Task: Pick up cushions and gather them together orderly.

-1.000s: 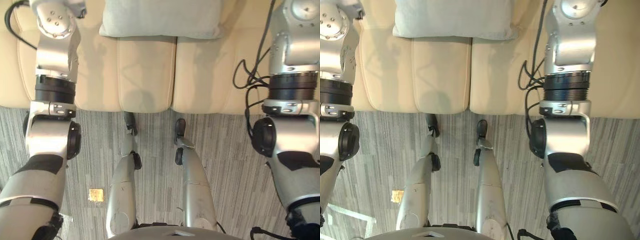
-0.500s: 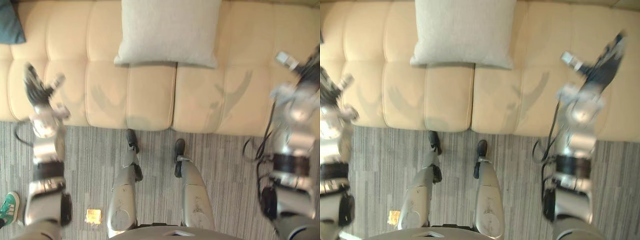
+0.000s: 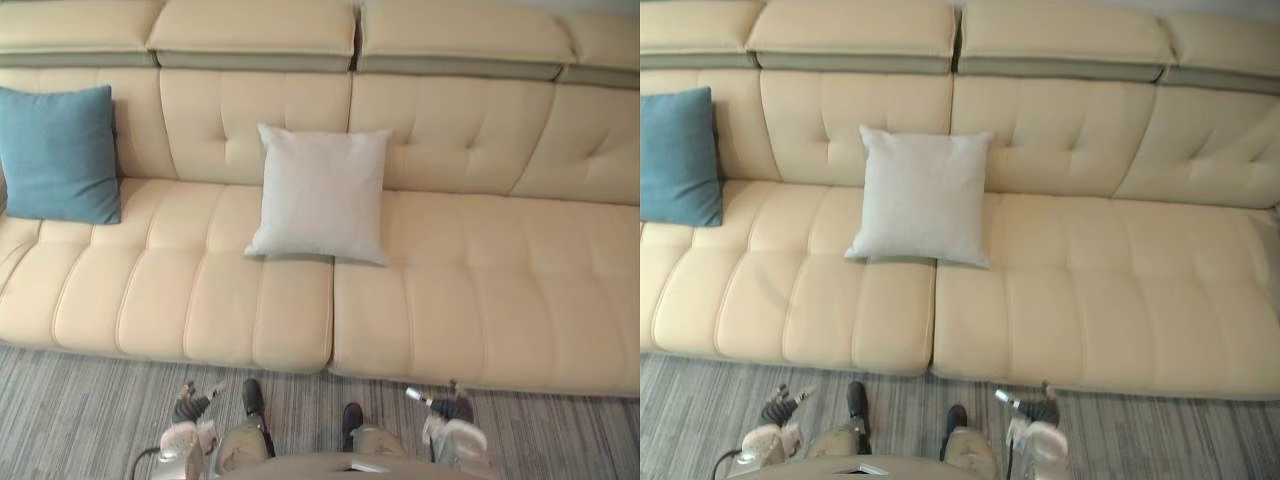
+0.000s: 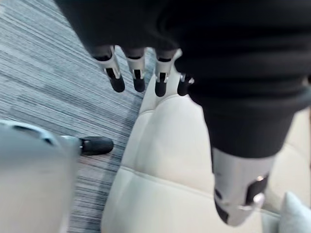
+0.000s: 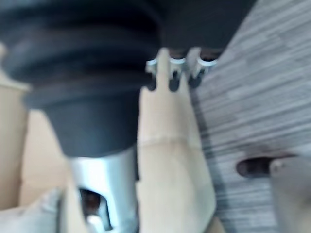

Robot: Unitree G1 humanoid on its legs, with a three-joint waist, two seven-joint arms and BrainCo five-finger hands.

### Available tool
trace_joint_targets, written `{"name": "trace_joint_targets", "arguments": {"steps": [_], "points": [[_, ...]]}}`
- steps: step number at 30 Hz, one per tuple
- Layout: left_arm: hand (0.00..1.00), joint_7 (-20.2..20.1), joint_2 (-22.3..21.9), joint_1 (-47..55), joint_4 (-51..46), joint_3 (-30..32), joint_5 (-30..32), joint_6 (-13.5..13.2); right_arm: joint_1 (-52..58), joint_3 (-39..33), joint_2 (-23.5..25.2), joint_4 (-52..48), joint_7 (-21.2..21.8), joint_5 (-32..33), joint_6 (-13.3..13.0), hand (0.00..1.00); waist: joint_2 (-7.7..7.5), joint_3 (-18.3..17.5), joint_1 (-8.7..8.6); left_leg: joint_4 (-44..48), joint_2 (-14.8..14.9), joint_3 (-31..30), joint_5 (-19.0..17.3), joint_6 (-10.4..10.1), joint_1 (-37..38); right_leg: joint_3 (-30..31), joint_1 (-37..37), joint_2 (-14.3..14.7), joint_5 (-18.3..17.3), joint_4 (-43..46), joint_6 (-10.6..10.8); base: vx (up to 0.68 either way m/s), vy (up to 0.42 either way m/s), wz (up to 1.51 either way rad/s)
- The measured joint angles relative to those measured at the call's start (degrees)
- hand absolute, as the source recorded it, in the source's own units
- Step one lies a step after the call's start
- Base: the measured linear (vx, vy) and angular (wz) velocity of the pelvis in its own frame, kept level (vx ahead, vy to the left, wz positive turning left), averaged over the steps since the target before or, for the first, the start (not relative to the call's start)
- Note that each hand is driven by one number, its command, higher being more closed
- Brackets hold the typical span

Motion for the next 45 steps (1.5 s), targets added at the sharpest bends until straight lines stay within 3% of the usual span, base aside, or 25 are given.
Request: {"name": "trace_joint_targets", "arguments": {"steps": [6, 11, 12, 13, 14, 15, 16, 17, 18, 20, 21, 22, 23, 24, 28, 29, 30, 32, 33, 34, 36, 38, 40, 43, 45], "points": [[0.00, -0.6, 0.1, -0.6, 3.9, 4.0, 0.7, 0.0, -1.3, -1.9, 1.0, 7.4, 0.9, -3.5, 1.2, 0.00, -1.58, -1.0, 0.30, -0.4, -1.4, 1.6, -1.3, 0.2, 4.5, 2.4, 4.6, -0.7, 1.6, -3.0, 0.8, 0.00, 0.038, -0.14], [0.00, -0.6, 1.7, -1.7, 5.5, 4.0, 0.8, -0.1, -2.7, -1.5, 2.0, 8.2, 1.1, -3.5, 2.1, 0.00, -3.67, -0.4, 0.89, 0.5, -3.0, 3.4, -3.4, 1.5, 6.3, 5.1, 4.6, -1.9, 2.9, -3.3, -0.8, -0.03, 0.078, -0.36], [0.00, -0.5, 2.2, -1.9, 5.3, 4.4, 0.8, -0.1, -2.9, -0.6, 1.9, 8.2, 1.1, -3.5, 2.2, 0.00, -4.22, 0.3, 0.87, 2.4, -3.2, 2.6, -4.5, 2.3, 6.1, 4.6, 4.9, -2.0, 2.4, -2.9, -4.5, -0.05, 0.067, -0.26], [0.00, -0.3, 2.3, -2.0, 5.4, 4.7, 0.8, -0.1, -3.3, 0.0, 1.7, 8.2, 1.1, -3.5, 2.1, 0.00, -4.03, 0.6, 0.79, 3.4, -2.8, 2.3, -4.9, 2.8, 5.9, 3.0, 5.1, -2.1, 1.3, -2.6, -9.5, -0.05, 0.053, -0.14], [0.00, 0.1, 2.1, -1.9, 5.3, 4.7, 0.8, 0.0, -3.1, 0.4, 1.5, 8.2, 1.1, -3.5, 2.2, 0.00, -3.43, 1.0, 0.87, 4.4, -1.8, 2.3, -5.3, 3.2, 5.8, -2.3, 4.8, -2.6, -3.1, 0.1, -19.2, -0.05, 0.052, -0.10], [0.00, 0.6, 2.4, -1.4, 4.6, 4.7, 0.8, 0.1, -3.1, 0.6, 1.7, 8.2, 1.1, -3.6, 2.2, 0.00, -3.51, 1.1, 1.00, 5.0, -1.4, 2.7, -5.7, 3.6, 4.9, -4.2, 3.4, -3.7, -5.3, 3.2, -18.6, -0.07, 0.045, -0.05], [0.00, 0.8, 2.6, -1.6, 4.5, 4.7, 0.8, 0.3, -3.3, 0.7, 2.1, 8.3, 1.1, -3.6, 2.2, 0.00, -4.10, 1.1, 0.93, 5.9, -1.3, 2.7, -6.1, 4.0, 3.8, -4.3, 2.5, -4.4, -4.6, 6.2, -14.3, -0.13, 0.008, 0.15], [0.00, 0.9, 3.2, -1.7, 4.4, 4.7, 0.8, 0.6, -3.7, 0.7, 2.4, 8.4, 1.1, -3.6, 2.2, 0.00, -4.56, 1.2, 0.50, 7.0, -0.7, 2.0, -6.0, 4.4, 2.5, -5.5, 0.6, -5.1, -5.3, 14.8, -8.8, -0.12, -0.034, 0.39], [0.00, 1.0, 3.4, -1.3, 4.1, 4.6, 0.8, 0.6, -4.2, 1.3, 2.1, 9.2, 1.1, -3.6, 2.2, 0.00, -4.39, 1.2, 0.56, 7.4, 0.0, 1.1, -5.6, 4.6, 2.3, -7.5, 0.6, -4.8, -7.2, 22.9, -5.7, -0.11, -0.043, 0.43], [0.00, 1.5, 3.5, 0.1, 3.3, 4.3, 0.8, 0.9, -5.1, 3.1, 1.6, 10.6, 1.1, -3.7, 2.2, 0.00, -4.97, 0.8, 1.57, 7.2, 0.1, 1.3, -4.7, 4.4, 2.0, -8.6, 3.3, -4.2, -8.1, 25.5, -3.4, -0.06, -0.071, 0.07], [0.00, 2.0, 3.6, 0.7, 3.0, 4.5, 0.8, 1.0, -6.3, 4.1, 1.4, 11.4, 1.0, -4.2, 2.1, 0.00, -5.95, -0.3, 2.61, 7.1, -0.5, 2.6, -4.1, 3.3, 0.8, -8.4, 3.8, -3.9, -5.0, 19.9, -2.3, -0.03, -0.146, -0.48], [0.00, 2.0, 3.6, 0.7, 3.2, 4.8, 0.6, 1.1, -7.6, 4.9, 1.0, 11.9, 1.0, -4.8, 2.1, 0.00, -5.81, -1.2, 3.44, 7.1, -0.2, 3.4, -3.0, 3.0, -1.1, -7.9, 3.6, -2.9, -5.6, 14.7, -1.6, -0.05, -0.158, -0.89], [0.00, 2.1, 3.0, 0.3, 3.3, 5.0, 0.6, 1.2, -10.0, 5.4, 0.4, 12.0, 1.0, -5.2, 2.1, 0.00, -5.49, -1.4, 4.32, 7.0, 0.3, 4.4, -1.9, 2.9, -3.7, -7.2, 3.9, -1.1, -5.2, 7.2, -1.4, -0.06, -0.132, -0.78], [0.00, 2.3, 2.3, -1.1, 4.8, 4.5, 0.6, 1.3, -12.4, 5.6, -1.3, 12.0, 0.9, -5.2, 2.0, 0.00, -2.56, 0.5, 4.13, 6.8, 1.8, 4.1, -0.4, 2.8, -5.0, -7.4, 5.6, 1.1, -1.9, 0.9, -1.3, -0.17, -0.076, -0.58], [0.00, 3.2, 0.4, -1.6, 5.4, 1.8, 0.2, 1.3, -10.9, 5.6, -3.8, 12.0, 0.2, -5.3, 2.3, 0.00, 2.08, 1.6, 3.50, 4.7, 2.2, 4.0, 0.4, 0.9, -1.7, -5.2, 7.4, 2.5, 0.2, -2.2, -1.5, -0.19, 0.011, -0.29], [0.00, 3.1, 0.4, -1.5, 5.4, 1.4, 0.2, 1.3, -10.7, 5.6, -3.8, 12.0, 0.2, -5.3, 2.4, 0.00, 1.99, 1.6, 3.39, 4.9, 2.2, 3.7, 0.2, 0.2, -1.7, -5.0, 7.1, 2.6, 0.2, -1.8, -1.5, -0.09, 0.023, -0.40], [0.00, 3.1, 0.8, -1.5, 5.4, 0.7, 0.2, 1.3, -10.3, 5.6, -3.8, 12.0, 0.2, -5.3, 2.4, 0.00, 1.50, 1.8, 3.23, 5.8, 1.9, 2.4, -1.2, -1.8, -2.4, -4.2, 5.9, 2.1, 0.1, -1.1, -1.7, -0.10, 0.064, -0.65], [0.00, 3.0, 1.0, -1.9, 5.5, 0.9, 0.8, 1.2, -9.8, 5.0, -3.3, 11.8, 0.1, -5.3, 2.4, 0.00, 0.76, 2.1, 3.29, 14.2, 0.3, -2.1, -5.4, 0.3, -4.5, -0.7, 3.5, 1.0, 0.2, 0.2, -2.1, -0.08, 0.079, -0.88], [0.00, 3.1, 0.8, -1.8, 5.5, 1.3, 0.8, 1.3, -9.1, 4.8, -3.4, 11.2, 0.1, -5.3, 2.4, 0.00, 0.83, 2.1, 3.11, 18.5, -0.1, -4.2, -9.6, 1.2, -4.5, 1.0, 3.1, 0.9, 0.3, 0.7, -2.0, -0.03, 0.111, -1.01], [0.00, 3.0, 0.6, -1.6, 5.5, 1.8, 0.8, 1.3, -7.7, 3.9, -3.1, 9.5, 0.1, -5.2, 2.3, 0.00, 0.77, 2.2, 2.93, 21.4, -0.4, -5.6, -13.9, 0.3, -3.7, 3.9, 2.9, 1.2, 0.0, 1.6, -1.6, -0.04, 0.135, -0.95], [0.00, 2.8, 0.7, -1.3, 5.5, 1.9, 0.8, 1.2, -6.5, 3.2, -2.8, 9.5, 0.2, -5.2, 2.3, 0.00, 0.76, 1.9, 2.69, 21.7, -0.7, -4.8, -15.5, 0.1, -3.0, 6.1, 2.8, 1.2, -0.1, 1.6, -1.4, -0.05, 0.139, -0.74], [0.00, 2.6, 1.2, -1.4, 5.5, 2.4, 0.8, 1.2, -4.4, 1.5, -1.3, 9.5, 0.2, -5.2, 2.5, 0.00, -0.82, 1.2, 2.41, 19.3, -2.6, -4.4, -16.6, 0.2, -1.6, 9.7, 1.6, 0.7, 0.3, 0.6, -1.6, -0.02, 0.124, -0.83], [0.00, 2.5, 1.5, -1.5, 5.6, 2.8, 0.8, 1.3, -4.0, 0.0, -0.2, 9.4, 0.2, -4.5, 2.5, 0.00, -1.28, 1.1, 2.11, 18.7, -2.9, -3.2, -16.7, 0.4, -1.4, 11.7, 1.1, 0.8, 0.7, -1.2, -2.1, 0.01, 0.118, -0.80], [0.00, 2.1, 2.2, -1.6, 6.1, 2.8, 2.0, 1.7, -4.0, -0.6, 0.4, 9.9, 0.2, -3.3, 2.9, 0.00, -2.43, 0.7, 1.28, 16.9, -3.4, 0.9, -17.3, 1.0, 1.0, 17.0, 0.8, 0.8, 5.2, -3.4, -1.9, 0.04, 0.072, -0.88], [0.00, 1.9, 2.3, -1.8, 6.6, 2.7, 2.0, 1.7, -4.1, -0.4, 0.7, 10.0, 0.2, -3.3, 3.2, 0.00, -2.48, 0.6, 1.25, 16.8, -2.9, 3.9, -18.0, 0.8, 2.3, 18.4, -0.2, 1.7, 7.4, -3.2, 0.0, 0.06, 0.013, -0.93]]}}
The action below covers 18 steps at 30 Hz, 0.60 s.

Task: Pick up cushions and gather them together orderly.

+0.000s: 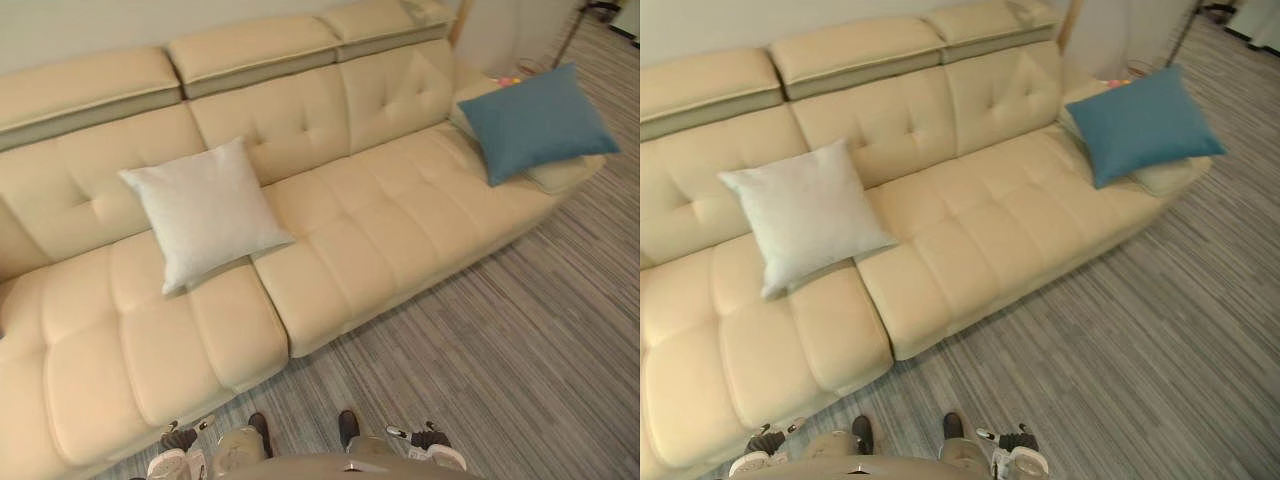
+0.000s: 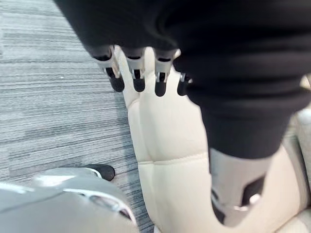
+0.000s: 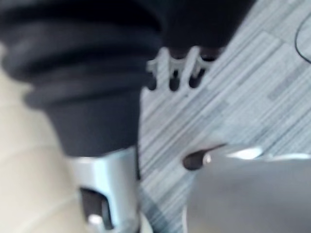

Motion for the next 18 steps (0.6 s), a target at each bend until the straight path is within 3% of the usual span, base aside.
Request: {"name": "trace_joint_targets", "arguments": {"steps": [1, 2, 3, 4, 5, 6, 7, 8, 9, 11, 12, 13, 15, 16, 18], "points": [[0.00, 0.0, 0.0, 0.0, 0.2, 0.0, 0.0, 0.0, -0.8, 0.3, 0.2, 0.1, 0.0, 0.0, 0.1, 0.00, 0.21, 0.0, 0.16, -0.1, 0.7, 1.3, -0.4, -0.1, 0.3, -0.9, -0.7, 0.8, 1.3, -0.1, -0.6, 0.05, -0.009, -1.49], [0.00, -0.1, -0.1, 0.1, 0.3, 0.0, 0.0, 0.0, -2.5, 1.1, 0.4, 0.9, 0.0, 0.0, 0.2, 0.00, 0.74, 0.0, 0.51, -0.5, 2.3, 3.9, -0.5, -0.1, 0.6, -6.4, -1.7, 2.2, 4.2, -2.2, -3.4, 0.07, -0.076, -1.78], [0.00, -0.1, 0.0, 0.0, 0.3, 0.0, 0.0, 0.1, -3.8, 1.0, 0.6, 2.2, 0.0, 0.0, 0.2, 0.00, 1.32, 0.3, 0.57, -0.4, 4.0, 7.6, 0.4, 1.2, 0.7, -14.7, -2.1, 2.1, 3.7, -3.0, -6.8, 0.07, -0.097, -1.68], [0.00, -0.1, 0.0, -0.3, 0.4, 0.0, 0.0, 0.1, -4.4, 0.9, 0.4, 2.7, 0.1, 0.0, 0.3, 0.00, 1.54, 0.6, 0.48, -0.4, 4.7, 9.8, 0.8, 2.0, 1.1, -21.9, -2.4, 1.2, 1.5, -1.9, -8.9, 0.08, -0.073, -1.52], [0.00, -0.1, -0.4, -0.6, 0.3, -0.9, 0.0, 0.3, -4.4, 0.8, -0.4, 3.2, 0.0, 0.0, 0.3, 0.00, 2.21, 1.1, 0.53, -0.5, 5.7, 13.2, 0.9, 1.9, 3.3, -37.4, -2.2, -2.7, -1.5, 1.8, -9.7, 0.10, -0.038, -1.42], [0.00, -0.2, -0.2, -0.5, 0.3, -1.1, 0.0, 0.3, -4.4, 0.8, -0.5, 3.9, 0.0, -0.1, 0.2, 0.00, 2.54, 1.2, 0.57, -0.4, 5.8, 15.2, 0.8, 1.7, 4.7, -43.9, -2.0, -5.2, -1.5, 4.3, -9.5, 0.12, -0.057, -1.53], [0.00, -0.2, -0.2, -0.7, 0.4, -1.1, 0.0, 0.4, -4.3, 0.7, -0.5, 4.3, 0.1, 0.2, 0.2, 0.00, 1.89, 0.8, 0.02, -0.3, 5.7, 14.8, 0.6, 1.3, 5.5, -44.5, -2.1, -5.2, -1.6, 6.0, -7.9, 0.14, -0.152, -1.02], [0.00, -0.3, -0.1, -1.0, 0.4, -1.1, 0.0, 0.4, -4.3, 0.6, -0.7, 4.3, 0.0, 0.3, 0.1, 0.00, 2.28, 1.0, -0.34, -0.3, 5.8, 14.4, 0.5, 0.9, 5.9, -43.9, -2.3, -4.9, -1.9, 6.5, -7.5, 0.13, -0.194, -0.99], [0.00, -0.5, -0.8, -1.6, 0.6, -1.7, 0.0, 0.4, -4.6, 0.5, -1.8, 4.3, 0.0, 0.5, 0.2, 0.00, 3.76, 1.7, -0.38, 0.3, 7.1, 14.3, -0.9, -1.1, 7.5, -41.3, -2.4, -3.5, -3.3, 7.5, -6.5, 0.15, -0.193, -0.89], [0.00, -0.6, -1.2, -2.1, 0.8, -2.2, 0.0, 0.4, -4.6, 0.4, -2.4, 4.1, 0.0, 0.9, 0.1, 0.00, 4.65, 2.2, -0.38, 3.3, 8.8, 14.6, -2.1, -2.0, 8.2, -39.1, -2.8, -2.7, -5.8, 9.2, -7.0, 0.09, -0.148, -0.78], [0.00, -0.8, -1.3, -2.2, 0.9, -1.8, -0.1, 0.4, -4.5, 0.6, -2.6, 4.2, 0.0, 1.2, 0.1, 0.00, 4.54, 2.3, -0.36, 14.7, 12.5, 13.1, -2.9, -2.4, 5.5, -36.7, -3.2, -1.7, -8.3, 11.6, -6.9, 0.08, -0.195, -0.85], [0.00, -1.0, -1.3, -2.1, 0.5, -0.9, 0.0, 0.4, -4.5, 0.8, -2.7, 4.1, -0.1, 1.3, 0.0, 0.00, 5.20, 2.8, 0.18, 25.0, 16.1, 10.6, -1.8, -0.7, 2.7, -34.8, -2.5, -0.2, -9.3, 12.7, -7.4, 0.10, -0.185, -1.01], [0.00, -1.0, -1.7, -1.0, 0.6, -0.5, 0.0, 0.4, -4.3, 1.0, -3.0, 3.2, -0.5, 2.6, 0.1, 0.00, 6.26, 3.5, 0.97, 39.5, 18.6, 3.0, -0.3, 2.9, -2.5, -30.7, -1.2, 2.2, -11.3, 14.5, -8.6, 0.13, -0.070, -1.08], [0.00, -1.0, -1.8, -0.8, 0.5, -0.5, 0.0, 0.4, -4.3, 1.0, -2.9, 2.3, -0.6, 2.9, 0.2, 0.00, 6.65, 3.6, 0.99, 41.7, 18.0, 1.0, -1.6, 2.4, -3.8, -29.8, -1.0, 2.6, -11.8, 15.0, -8.7, 0.17, 0.004, -1.09], [0.00, -1.0, -2.2, -0.5, 0.4, -0.7, -0.1, 0.4, -4.1, 1.1, -2.5, 1.8, -1.3, 3.3, 0.2, 0.00, 6.72, 4.1, 1.79, 42.3, 11.9, -4.5, -7.0, 1.0, -8.4, -24.8, -0.1, 3.3, -12.9, 15.6, -8.9, 0.20, 0.037, -1.01]]}}
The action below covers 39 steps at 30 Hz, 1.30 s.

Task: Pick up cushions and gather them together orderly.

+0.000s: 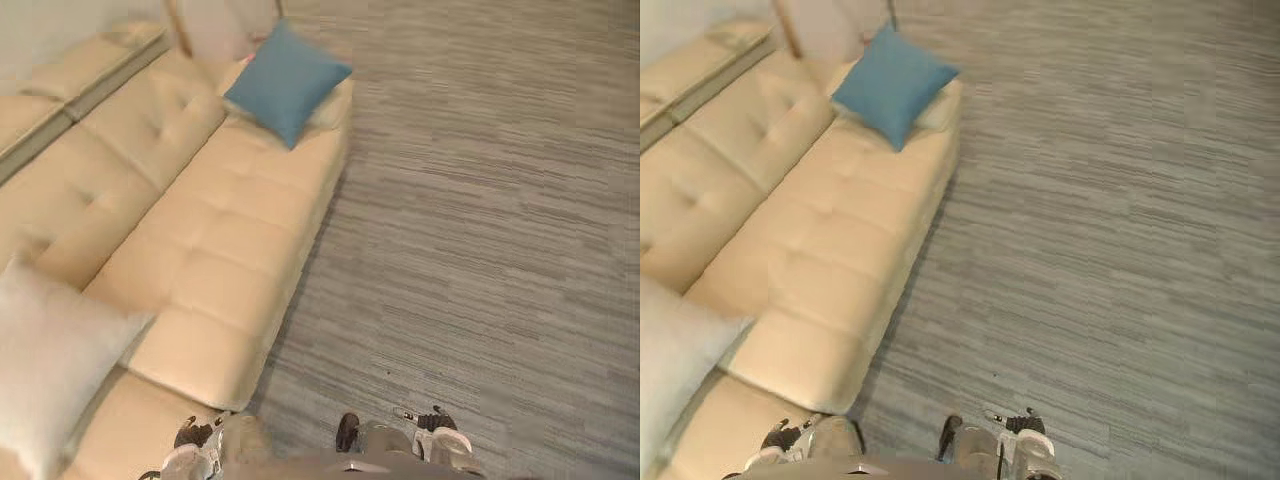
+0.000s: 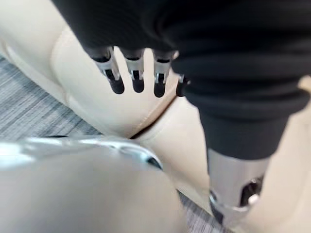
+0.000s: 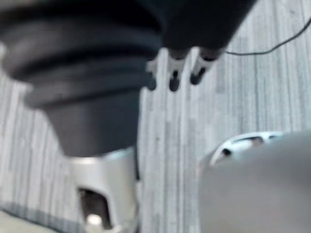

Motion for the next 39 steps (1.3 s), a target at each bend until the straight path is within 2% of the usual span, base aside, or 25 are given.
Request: {"name": "trace_joint_targets", "arguments": {"steps": [2, 4, 6, 7, 8, 10, 11, 12, 14, 15, 17, 18, 20, 21, 23, 24, 25, 26, 27, 29, 30, 31, 33, 36, 39], "points": [[0.00, 0.1, -0.7, 1.1, -1.7, -0.1, 0.0, 0.0, 0.1, 0.0, 0.3, 0.1, -0.3, 0.2, 0.0, 0.00, -0.06, 0.0, 0.90, -5.3, -3.3, -1.0, -0.5, 0.8, -2.8, 3.4, 0.2, 0.5, -0.2, -0.4, 0.1, 0.17, 0.067, -1.06], [0.00, 0.5, -1.4, 1.6, -2.4, -0.1, 0.0, 0.0, 0.4, 0.2, 0.6, -1.1, -0.6, 1.2, 0.0, 0.00, -0.13, 0.2, 1.43, -14.2, -5.8, -1.7, -0.3, 0.2, -5.5, 6.1, 1.1, 0.8, -0.3, -1.7, 0.3, 0.27, 0.160, -0.95], [0.00, 0.6, -1.7, 2.2, -3.4, 0.1, 0.1, -0.1, 0.5, -0.1, 1.0, -1.7, -1.0, 2.3, -0.1, 0.00, -0.12, 0.1, 2.52, -31.9, -9.0, -6.3, 3.2, -2.1, -4.8, 10.6, 1.5, 1.5, -1.1, -2.7, 1.7, 0.28, 0.215, -1.10], [0.00, 0.6, -1.7, 2.3, -3.3, 0.1, 0.1, 0.0, 0.7, -0.1, 1.0, -1.6, -1.1, 2.3, -0.1, 0.00, -0.18, 0.1, 2.87, -32.0, -9.1, -6.5, 5.3, -1.9, -4.4, 11.9, 1.6, 1.7, -1.2, -2.8, 1.9, 0.33, 0.269, -1.30], [0.00, 0.6, -1.6, 3.3, -2.7, 0.3, 0.1, 0.0, 0.9, -0.1, 1.6, -1.9, -1.1, 2.3, -0.1, 0.00, -0.57, -1.3, 2.97, -31.3, -10.3, -7.1, 6.9, 0.2, -4.2, 15.1, 1.9, 1.7, -1.9, -3.4, 3.2, 0.38, 0.304, -1.06], [0.00, 0.6, -0.8, 3.9, -2.8, 0.7, 0.2, 0.0, 2.2, -0.3, 2.8, -2.1, -1.2, 2.3, -0.1, 0.00, -2.54, -2.9, 3.10, -30.6, -11.5, -5.0, 5.7, 2.1, -3.4, 16.7, 1.3, -0.2, -3.6, -1.3, 5.6, 0.40, 0.294, -0.86], [0.00, 0.6, 0.5, 4.0, -2.5, 0.7, 0.3, 0.1, 2.9, -0.5, 3.8, -2.1, -1.1, 2.2, -0.1, 0.00, -4.99, -3.8, 2.92, -30.8, -13.3, -2.6, 3.8, 3.0, -1.6, 16.7, -1.0, -2.6, -5.2, 6.6, 9.2, 0.41, 0.240, -0.66], [0.00, 0.6, 1.0, 3.9, -2.5, 0.5, 0.6, 0.1, 2.8, -0.7, 4.0, -2.1, -1.1, 2.2, -0.1, 0.00, -5.81, -3.6, 2.60, -30.7, -14.2, -1.1, 2.1, 3.8, 0.9, 16.6, -3.9, -4.0, -5.2, 17.1, 11.7, 0.40, 0.216, -0.56], [0.00, 0.6, 1.4, 3.7, -2.6, -0.8, 1.1, 0.2, 2.9, -0.6, 3.9, -2.8, -1.0, 2.2, -0.2, 0.00, -5.41, -3.4, 1.94, -30.8, -14.9, -0.4, 0.4, 5.1, 4.7, 15.3, -7.7, -5.7, -1.7, 30.8, 14.3, 0.40, 0.153, -0.19], [0.00, 0.7, 1.4, 3.2, -2.9, -1.2, 1.3, 0.2, 3.1, -0.6, 3.7, -3.7, -0.8, 2.1, -0.1, 0.00, -5.10, -3.1, 1.18, -31.4, -15.1, 0.2, -1.3, 5.8, 8.7, 11.1, -10.1, -8.1, -0.7, 40.1, 11.8, 0.50, 0.122, -0.10], [0.00, 0.9, 1.3, 2.5, -3.4, -1.3, 1.3, 0.3, 3.1, -0.6, 3.7, -4.4, -0.5, 2.0, -0.3, 0.00, -4.96, -3.0, 1.01, -33.8, -15.0, 0.3, -2.1, 5.8, 12.9, 6.4, -12.3, -9.5, -1.9, 43.2, 8.3, 0.42, 0.055, -0.08], [0.00, 0.9, 1.1, 1.6, -3.7, -1.3, 1.2, 0.3, 2.9, -0.6, 3.7, -4.6, -0.4, 2.0, -0.5, 0.00, -4.93, -3.0, 0.71, -36.4, -14.7, 0.2, -2.2, 5.5, 15.4, 3.2, -14.7, -9.6, -3.1, 41.7, 6.9, 0.41, -0.001, 0.01], [0.00, 0.9, 0.8, 0.1, -3.7, -1.4, 1.1, 0.2, 2.0, -0.8, 3.4, -4.4, -0.3, 2.0, -0.6, 0.00, -4.71, -2.8, 0.31, -39.2, -14.4, 0.2, -2.5, 5.0, 18.2, 0.4, -17.7, -9.0, -4.0, 34.8, 6.7, 0.42, -0.030, 0.03], [0.00, 0.9, -0.1, -0.8, -3.6, -1.4, 1.1, 0.2, 1.5, -1.2, 3.2, -4.3, -0.3, 2.0, -0.5, 0.00, -3.97, -2.3, -0.41, -41.5, -13.8, 0.2, -2.5, 5.0, 20.9, -1.0, -18.4, -7.9, -3.9, 26.2, 6.4, 0.56, -0.107, 0.13], [0.00, 0.9, -1.1, -1.5, -3.3, -2.3, 1.2, 0.2, 0.2, -1.5, 2.9, -4.4, -0.3, 2.2, -0.6, 0.00, -3.00, -1.8, -1.62, -44.1, -12.8, -0.1, -2.4, 4.9, 23.8, -0.2, -19.2, -6.0, -0.4, 12.7, 6.3, 0.49, -0.122, 0.26], [0.00, 0.7, -1.3, -2.2, -2.7, -2.9, 1.7, 0.2, -0.1, -1.5, 3.1, -4.1, -0.3, 2.2, -0.5, 0.00, -2.98, -1.6, -2.23, -45.8, -12.6, -1.3, -2.4, 4.9, 25.6, 1.6, -18.8, -5.0, 4.9, 1.1, 6.9, 0.43, -0.166, 0.30], [0.00, 0.6, -1.5, -2.4, -2.5, -2.9, 1.8, 0.2, 0.0, -1.4, 3.1, -4.1, -0.3, 2.2, -0.4, 0.00, -3.20, -1.5, -2.32, -46.2, -12.8, -1.9, -2.4, 4.7, 26.2, 2.1, -18.4, -5.0, 6.4, -1.8, 7.0, 0.67, -0.272, 0.42], [0.00, 0.5, -2.0, -2.6, -2.0, -2.7, 2.3, 0.1, 0.0, -1.3, 3.1, -3.6, -0.3, 2.1, -0.3, 0.00, -3.98, -1.0, -2.40, -46.6, -13.0, -4.1, -3.0, 3.7, 28.8, 4.0, -16.7, -5.0, 14.7, -5.2, 6.1, 0.68, -0.307, 0.32], [0.00, 0.5, -2.7, -3.0, -0.9, -2.4, 2.4, 0.1, -0.6, -1.3, 2.6, -3.5, -0.3, 2.0, -0.1, 0.00, -2.30, -0.6, -2.26, -45.1, -11.2, -6.3, -3.2, 3.3, 30.0, 3.5, -16.4, -4.1, 15.5, -1.4, 4.1, 0.56, -0.267, 0.32], [0.00, 0.5, -3.9, -2.5, -1.0, -1.3, 2.6, 0.0, -1.0, -1.6, 1.6, -3.7, -0.3, 1.3, -0.1, 0.00, 0.05, -0.5, -2.15, -32.9, -8.3, -9.3, -1.8, 1.2, 25.7, 1.5, -15.9, -3.1, 9.5, 3.6, 3.1, 0.55, -0.276, 0.28], [0.00, 0.6, -5.0, -2.6, -1.5, 1.7, 2.7, 0.0, -1.0, -1.5, 1.2, -4.2, -0.3, 1.1, -0.1, 0.00, 1.27, 0.2, -2.11, -16.1, -5.9, -11.5, 2.9, 0.2, 18.7, 0.0, -13.3, -2.0, 6.4, 4.7, 2.1, 0.56, -0.274, 0.32], [0.00, 0.7, -5.4, -2.6, -2.0, 3.1, 2.7, 0.1, -1.0, -1.2, 0.9, -4.2, -0.4, 1.1, -0.1, 0.00, 1.79, 0.4, -1.76, -6.4, -4.4, -12.5, 7.5, -0.4, 14.2, -0.3, -11.6, -1.0, 5.3, 4.6, 1.4, 0.55, -0.235, 0.12], [0.00, 0.7, -5.6, -2.8, -5.0, 3.9, 2.2, 0.0, -1.2, 0.8, 1.5, -4.0, -0.6, 1.3, -0.1, 0.00, 1.74, 1.5, 0.23, 13.5, -0.6, -10.1, 6.2, -0.4, 4.6, -0.4, -3.6, 1.8, 1.9, 2.8, -0.4, 0.57, -0.179, -0.22], [0.00, 0.6, -5.4, -2.7, -7.2, 2.0, 2.2, -0.5, -1.1, 2.1, 3.3, -3.9, -1.1, 1.8, 0.0, 0.00, -0.21, 1.7, 1.19, 10.7, -1.4, -5.7, 3.5, 0.5, -2.2, 0.1, 4.4, 1.9, 0.3, -3.3, -0.5, 0.49, -0.092, -0.05], [0.00, 0.6, -5.3, -2.7, -8.3, 1.3, 2.1, -0.8, -1.1, 2.3, 3.7, -4.1, -1.2, 2.2, 0.0, 0.00, -0.25, 1.6, 1.76, -8.7, -3.9, -0.3, 2.0, 1.7, -7.1, 0.7, 10.7, 1.4, -0.2, -9.6, 0.9, 0.43, 0.033, -0.03]]}}
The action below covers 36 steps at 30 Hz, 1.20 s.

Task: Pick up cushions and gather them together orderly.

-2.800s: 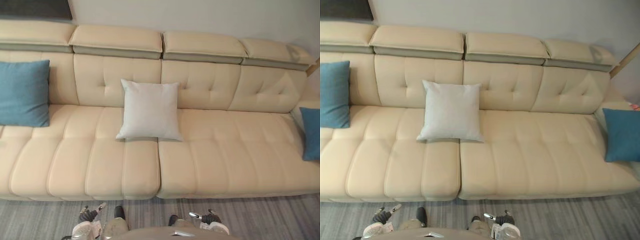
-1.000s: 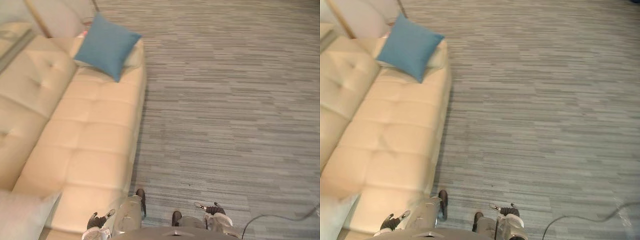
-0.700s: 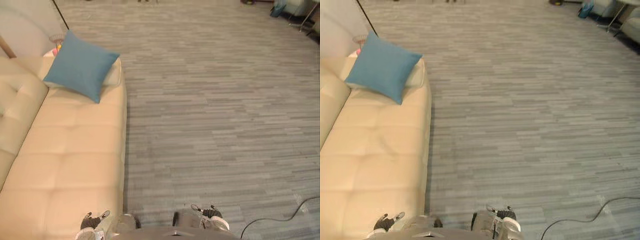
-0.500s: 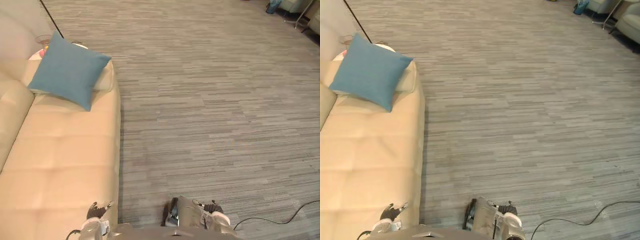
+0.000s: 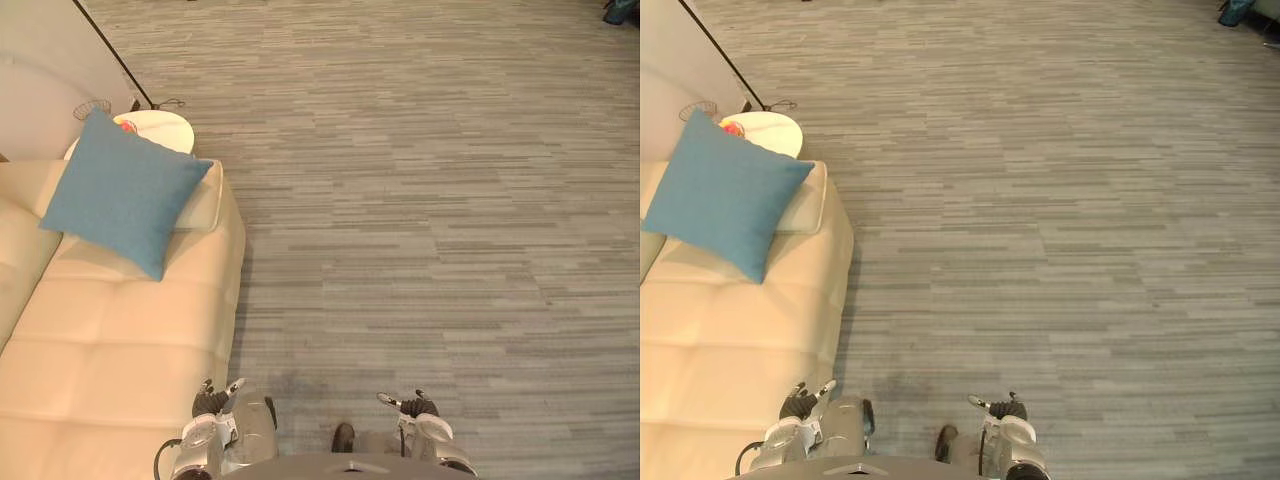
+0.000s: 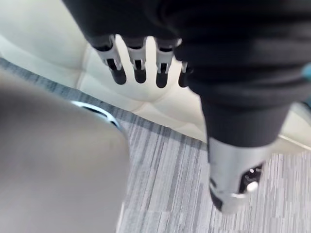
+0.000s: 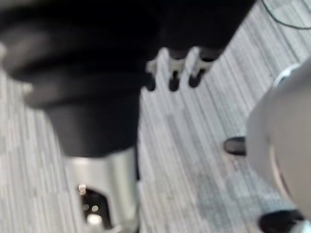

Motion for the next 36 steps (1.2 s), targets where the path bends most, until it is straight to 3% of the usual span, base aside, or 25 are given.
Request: {"name": "trace_joint_targets", "arguments": {"steps": [1, 3, 4, 5, 6, 8, 9, 10, 11, 12, 14, 16, 19, 21, 23, 24, 26, 28, 29, 30, 31, 32, 34, 35, 36], "points": [[0.00, 0.0, -0.2, -0.2, 0.0, 0.0, 0.0, -0.2, 0.0, -0.2, 0.2, 0.0, 0.0, 0.0, 0.0, 0.00, -0.11, 0.1, 0.42, -9.5, -1.8, 1.2, 0.6, 0.0, -0.3, 0.1, 1.6, -0.7, -0.2, -1.2, 1.2, 0.49, 0.115, -0.02], [0.00, 0.0, -0.6, -0.2, 0.0, 0.1, 0.1, -0.3, 0.0, -0.8, 0.0, 0.0, -0.2, 0.0, 0.0, 0.00, -0.15, 0.0, 1.18, -27.8, -5.0, 2.3, 6.6, -0.9, 0.4, 0.5, 4.8, -1.7, -1.9, -3.0, 3.2, 0.52, 0.172, -0.09], [0.00, -0.1, -0.6, -0.3, 0.0, 0.2, 0.0, -0.4, -0.1, -0.9, -0.2, 0.4, -0.4, 0.0, 0.0, 0.00, -0.32, -0.1, 1.80, -30.0, -5.6, 2.4, 12.0, 0.0, 0.8, 1.1, 6.4, -2.0, -3.0, -4.0, 4.3, 0.68, 0.248, -0.26], [0.00, -0.1, -0.3, -0.4, 0.1, 0.5, 0.0, -0.5, -0.2, -0.9, -0.2, 1.2, -0.4, 0.0, 0.0, 0.00, -1.89, -0.9, 2.65, -29.6, -7.0, 2.9, 15.1, 2.8, 1.3, 2.3, 7.5, -3.3, -4.0, -4.9, 4.2, 0.72, 0.254, -0.31], [0.00, -0.1, 0.3, -0.4, 0.1, 1.1, 0.0, -0.5, -0.2, -1.2, 0.6, 2.1, -0.3, -0.2, 0.2, 0.00, -3.57, -2.3, 2.62, -26.2, -8.5, 3.3, 10.3, 5.6, 0.7, 4.1, 7.4, -5.1, -3.9, -3.0, 3.9, 0.63, 0.210, -0.24], [0.00, -0.1, 0.4, -0.5, 0.2, 1.6, 0.0, -0.5, 0.3, -1.3, 1.4, 2.2, -0.1, -0.8, 0.1, 0.00, -4.63, -2.8, 2.87, -22.2, -8.6, 4.2, 5.9, 6.3, 1.5, 5.9, 4.9, -7.1, -4.0, 6.4, 5.0, 0.62, 0.220, -0.12], [0.00, -0.1, 1.2, -0.5, 0.5, 1.3, 0.0, -0.5, 0.5, -1.3, 1.7, 2.4, 0.0, -1.2, 0.2, 0.00, -4.99, -2.8, 2.97, -20.9, -8.9, 4.3, 3.9, 6.6, 2.9, 6.8, 2.3, -7.7, -3.7, 14.7, 7.0, 0.60, 0.222, -0.06], [0.00, -0.1, 1.9, -0.5, 1.4, -0.2, 0.0, -0.4, 0.6, -1.2, 1.8, 2.7, 0.3, -1.3, 0.3, 0.00, -5.32, -2.9, 2.43, -19.8, -9.5, 4.0, 1.3, 6.8, 5.2, 8.1, -2.6, -9.2, -0.6, 28.4, 11.7, 0.59, 0.183, 0.16], [0.00, -0.2, 2.9, -0.6, 2.5, -1.7, 0.0, -0.2, 0.9, -1.1, 1.7, 2.7, 0.4, -1.3, 0.2, 0.00, -5.41, -2.9, 1.53, -19.3, -10.5, 2.9, -0.5, 7.0, 7.7, 9.1, -6.4, -9.9, 0.9, 39.7, 14.2, 0.58, 0.138, 0.43], [0.00, -0.1, 3.3, -0.6, 3.6, -2.4, 0.0, 0.1, 1.2, -1.1, 1.5, 2.1, 0.6, -1.4, 0.2, 0.00, -5.51, -2.8, 0.72, -19.5, -11.5, 1.5, -1.5, 7.5, 10.9, 9.3, -9.6, -10.7, 0.8, 49.1, 13.5, 0.57, 0.113, 0.56], [0.00, 0.0, 3.3, -0.5, 4.1, -2.4, 0.0, 0.7, 1.3, -1.1, 0.7, 1.8, 0.8, -2.5, -0.1, 0.00, -5.17, -2.6, 0.27, -21.9, -12.6, -1.8, -2.3, 7.9, 17.0, 7.0, -13.8, -11.1, -0.7, 54.9, 10.6, 0.48, 0.040, 0.74], [0.00, 0.0, 2.9, -1.0, 4.1, -2.3, 0.0, 0.8, 1.6, -1.2, 0.7, 0.1, 0.8, -2.6, -0.1, 0.00, -4.67, -2.5, 0.00, -24.1, -12.7, -5.8, -2.5, 7.9, 20.9, 4.4, -18.2, -10.4, -2.2, 51.3, 8.3, 0.46, -0.032, 0.98], [0.00, 0.0, 2.3, -2.2, 4.1, -2.3, 0.0, 0.8, 2.9, -1.4, 1.0, -2.4, 0.8, -2.5, -0.1, 0.00, -4.77, -2.4, -0.88, -25.0, -12.4, -12.9, -4.8, 6.2, 23.8, 7.9, -22.9, -7.0, -3.6, 36.5, 8.4, 0.40, -0.152, 1.21], [0.00, 0.1, 2.1, -2.2, 4.1, -2.3, 0.0, 0.8, 3.4, -2.5, 1.1, -2.1, 0.8, -2.5, 0.0, 0.00, -4.96, -2.3, -1.10, -24.6, -12.3, -18.3, -8.1, 3.7, 25.5, 17.4, -22.4, -3.1, -1.1, 20.7, 9.1, 0.42, -0.293, 1.31], [0.00, 0.3, 1.8, -1.7, 4.1, -1.8, 0.0, 0.7, 4.3, -2.7, 0.8, -1.0, 0.8, -2.5, 0.0, 0.00, -5.48, -2.6, -1.01, -22.8, -12.8, -23.2, -11.5, 1.6, 27.0, 19.4, -21.0, -3.4, 3.8, 18.5, 9.2, 0.33, -0.277, 1.41], [0.00, 0.4, 0.6, -0.8, 4.2, -1.2, 0.1, 0.6, 4.3, -2.9, -0.5, -0.2, 0.8, -2.4, 0.0, 0.00, -3.55, -4.0, -0.58, -22.7, -11.3, -25.4, -11.4, 0.9, 26.8, 15.7, -20.9, -3.4, 1.4, 20.0, 7.8, 0.39, -0.304, 1.20], [0.00, 0.4, -0.6, 0.1, 4.1, -0.5, 0.1, 0.2, 4.1, -2.7, -1.3, 0.0, 0.8, -2.5, 0.0, 0.00, -1.93, -4.9, -0.72, -20.6, -9.5, -26.1, -10.5, -0.6, 24.2, 11.8, -20.7, -3.6, -0.9, 20.1, 6.7, 0.39, -0.296, 1.07], [0.00, 0.4, -1.1, -0.1, 4.1, 1.4, 0.0, 0.3, 3.2, -2.5, -2.1, 0.2, 0.8, -2.4, 0.0, 0.00, -0.66, -4.7, -0.96, -9.4, -7.1, -22.6, -8.0, -5.3, 17.5, 7.2, -17.7, -4.2, -2.0, 18.5, 5.6, 0.31, -0.229, 1.19], [0.00, 0.4, -0.9, 0.0, 4.1, 2.1, 0.0, 0.3, 3.3, -2.2, -2.0, 0.3, 0.8, -2.4, 0.1, 0.00, -0.66, -4.5, -0.60, -2.7, -4.7, -17.9, -7.2, -6.2, 14.6, 4.5, -14.8, -4.3, -2.5, 16.9, 4.8, 0.28, -0.194, 0.96], [0.00, 0.4, -0.5, 0.2, 4.0, 2.3, 0.0, 0.3, 3.5, -2.1, -1.6, 0.5, 0.8, -2.4, 0.0, 0.00, -1.00, -4.2, -0.49, 1.6, -2.2, -13.1, -7.3, -5.8, 12.8, 1.9, -11.7, -4.7, -2.6, 15.4, 4.5, 0.35, -0.203, 1.28], [0.00, 0.4, 0.6, 0.5, 3.6, 1.4, 0.0, 0.3, 3.5, -2.1, -0.8, 0.5, 0.8, -2.3, 0.0, 0.00, -1.96, -3.8, -0.53, 3.0, 0.8, -5.2, -7.6, -3.9, 11.2, -2.0, -7.6, -5.9, -2.6, 13.2, 4.5, 0.22, -0.119, 1.13], [0.00, 0.4, 0.8, 0.5, 3.2, 1.0, 0.0, 0.3, 3.4, -1.9, -0.7, 0.4, 0.7, -2.3, 0.0, 0.00, -2.29, -3.6, -0.73, 2.5, 1.2, -3.1, -7.8, -3.4, 10.5, -3.4, -6.4, -6.5, -2.6, 12.4, 4.5, 0.18, -0.063, 1.21], [0.00, 0.4, 1.5, 0.2, 2.3, -0.6, 0.0, 0.3, 3.6, -1.3, -0.6, 0.4, 0.8, -2.2, 0.0, 0.00, -3.25, -3.7, -0.61, -6.3, 2.1, 6.9, -7.2, -1.0, 8.2, -9.0, -3.4, -9.5, -2.3, 9.5, 5.1, 0.16, 0.049, 1.14], [0.00, 0.4, 1.6, 0.2, 2.4, -0.8, 0.0, 0.3, 3.6, -1.4, -0.6, 0.4, 0.8, -2.1, 0.0, 0.00, -3.22, -3.7, -0.66, -8.9, 2.2, 8.5, -6.5, -0.7, 8.1, -10.0, -2.9, -9.9, -2.2, 9.0, 5.3, 0.16, 0.114, 1.11], [0.00, 0.4, 1.6, 0.2, 2.8, -1.3, 0.0, 0.3, 4.0, -1.5, -0.6, 0.4, 0.8, -1.6, 0.0, 0.00, -2.72, -4.0, -0.87, -15.2, 2.9, 11.7, -2.1, 0.5, 7.6, -12.1, -2.2, -10.1, -1.9, 8.2, 6.0, 0.11, 0.112, 0.75]]}}
